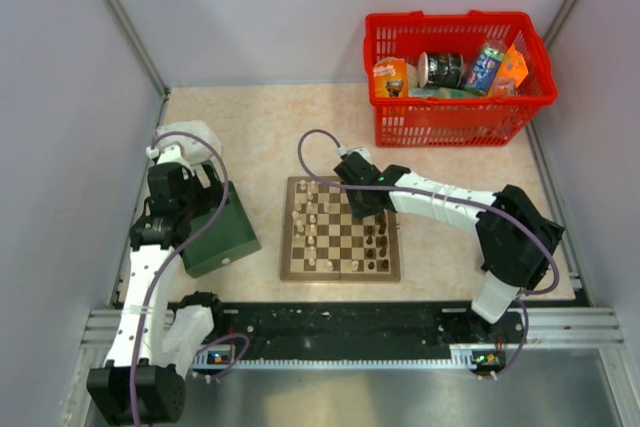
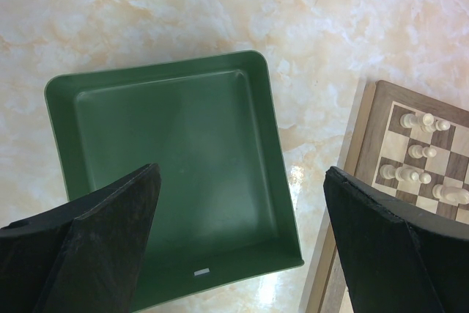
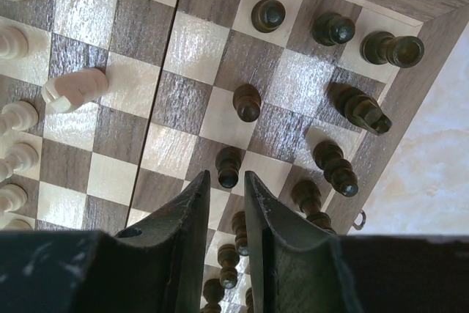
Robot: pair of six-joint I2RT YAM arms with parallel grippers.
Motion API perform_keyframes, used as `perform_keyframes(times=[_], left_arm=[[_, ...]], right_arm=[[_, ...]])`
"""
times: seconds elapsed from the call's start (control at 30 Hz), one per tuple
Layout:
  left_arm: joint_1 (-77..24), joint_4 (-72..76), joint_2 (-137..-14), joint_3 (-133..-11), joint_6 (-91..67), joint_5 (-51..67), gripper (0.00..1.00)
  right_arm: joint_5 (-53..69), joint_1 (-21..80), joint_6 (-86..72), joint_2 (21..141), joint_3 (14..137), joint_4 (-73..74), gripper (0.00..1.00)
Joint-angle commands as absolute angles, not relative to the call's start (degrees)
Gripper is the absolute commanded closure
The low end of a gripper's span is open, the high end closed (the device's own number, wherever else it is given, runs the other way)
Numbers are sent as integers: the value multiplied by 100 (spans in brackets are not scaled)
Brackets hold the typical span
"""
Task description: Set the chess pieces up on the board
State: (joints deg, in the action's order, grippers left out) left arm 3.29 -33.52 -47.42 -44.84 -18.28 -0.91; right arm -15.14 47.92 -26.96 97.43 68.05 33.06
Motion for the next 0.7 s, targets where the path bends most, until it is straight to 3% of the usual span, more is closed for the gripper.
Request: perform_keyframes(times=[0.0, 0.4, 0.67], left_arm=[[334, -3217, -4746, -4544, -1793, -114, 1], [325, -3199, -4764, -4553, -1802, -105, 1], [334, -3199, -4764, -4553, -1811, -97, 1]], right_arm=[[-1468, 4746, -2628, 9826, 7022, 3129, 75], [-1468, 4711, -2575, 9774, 6935, 3138, 84], [-1591, 4694, -2663, 9396, 6627, 3243, 85]])
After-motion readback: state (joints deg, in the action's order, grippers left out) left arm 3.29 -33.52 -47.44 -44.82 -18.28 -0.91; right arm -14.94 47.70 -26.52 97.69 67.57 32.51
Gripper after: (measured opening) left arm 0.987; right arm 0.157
